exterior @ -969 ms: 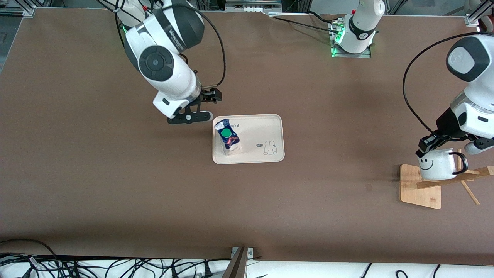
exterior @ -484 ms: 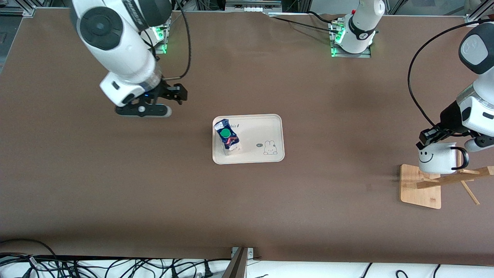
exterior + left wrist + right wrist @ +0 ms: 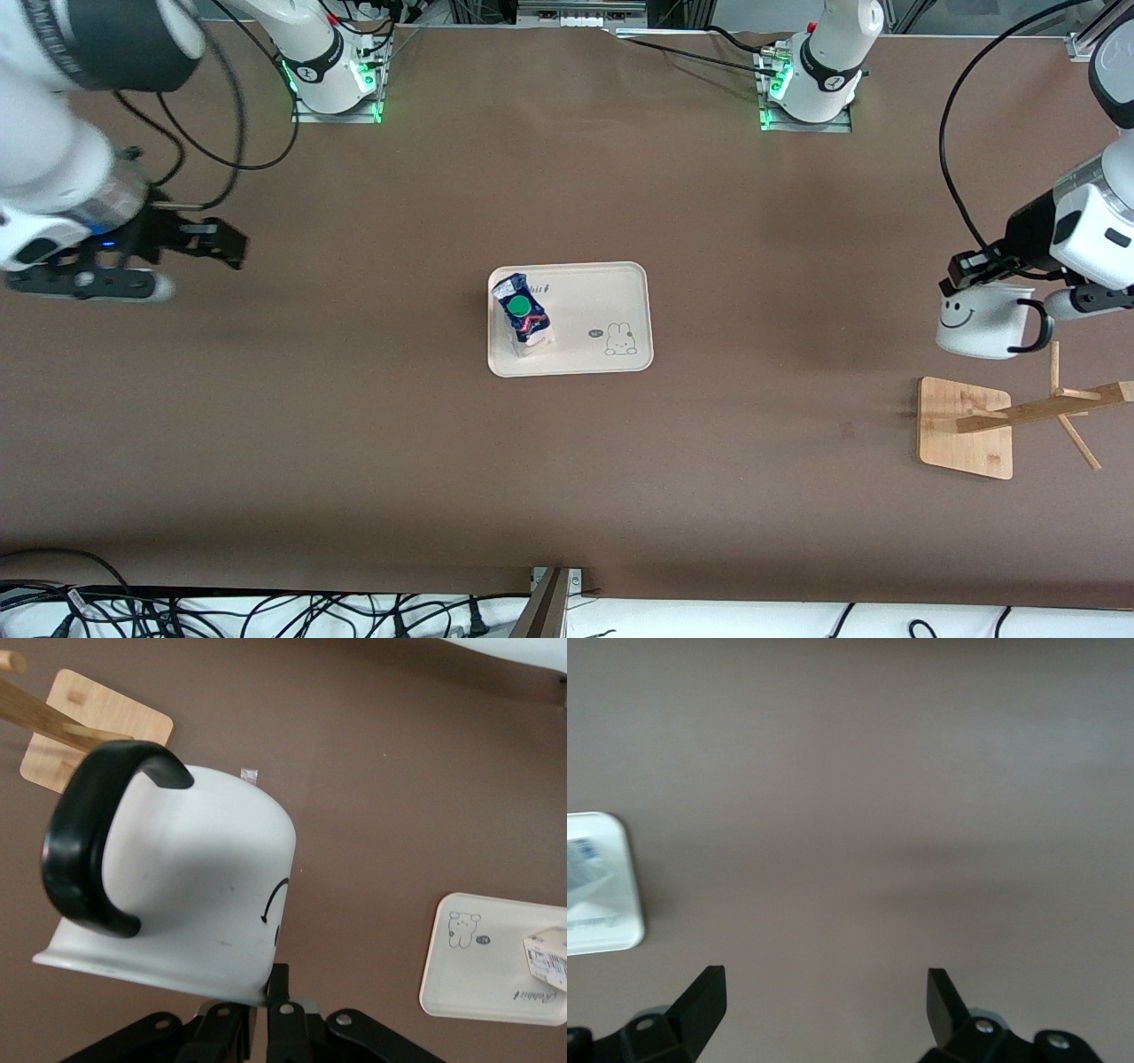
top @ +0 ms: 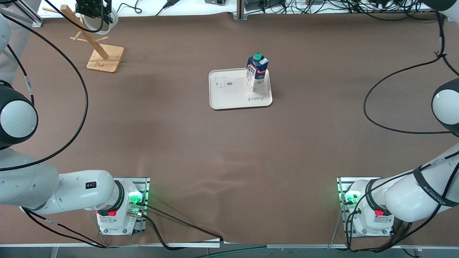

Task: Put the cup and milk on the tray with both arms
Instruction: 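Lift the mug off the wooden tree with the left gripper toward the tray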

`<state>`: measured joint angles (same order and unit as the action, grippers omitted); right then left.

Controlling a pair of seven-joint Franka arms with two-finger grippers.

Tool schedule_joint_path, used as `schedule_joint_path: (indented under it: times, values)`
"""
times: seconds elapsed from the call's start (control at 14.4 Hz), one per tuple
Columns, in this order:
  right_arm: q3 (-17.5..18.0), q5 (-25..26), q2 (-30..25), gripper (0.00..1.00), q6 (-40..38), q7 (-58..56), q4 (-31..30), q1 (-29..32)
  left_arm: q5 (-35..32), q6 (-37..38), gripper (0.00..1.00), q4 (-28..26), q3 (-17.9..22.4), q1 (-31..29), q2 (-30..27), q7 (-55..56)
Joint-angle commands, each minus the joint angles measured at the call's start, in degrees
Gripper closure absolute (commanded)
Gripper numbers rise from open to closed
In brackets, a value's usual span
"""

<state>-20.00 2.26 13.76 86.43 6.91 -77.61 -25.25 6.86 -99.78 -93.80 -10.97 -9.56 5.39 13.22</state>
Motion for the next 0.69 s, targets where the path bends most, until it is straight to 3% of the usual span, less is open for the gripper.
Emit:
schedule_joint_path:
  times: [0.0,0.07,0.14,0.28,0.35,0.48,0.62]
  values:
    - [-4.2,0.0,0.6,0.00,-2.2,-4.3,1.3,0.0,-1.2,9.1,1.00,5.3,-2.4,0.2,1.5,-2.0]
    - [-3.7,-0.1,0.4,0.00,-2.0,-5.7,1.2,2.5,-1.3,12.7,1.00,5.8,-3.7,0.5,1.6,-3.6]
    - [-0.9,-0.2,0.4,0.00,-1.9,-6.5,1.2,5.9,-1.3,14.1,1.00,6.0,-4.1,0.7,1.8,-4.1]
    - [12.5,0.6,0.3,0.00,-1.4,-5.9,1.1,16.6,-1.3,14.6,1.00,6.1,-4.1,2.3,1.8,-4.2]
    - [16.9,1.9,0.3,0.00,-0.6,-5.7,0.6,19.8,-1.3,14.6,1.00,6.1,-4.1,2.7,1.9,-4.1]
    - [20.0,1.5,0.2,0.00,0.7,-5.8,-1.0,24.6,-1.2,15.5,1.00,6.1,-4.1,3.4,1.9,-4.0]
    - [20.7,-0.6,-0.7,0.00,0.8,-6.1,-1.1,27.2,-1.2,17.8,1.00,6.7,-4.1,5.2,1.9,-3.6]
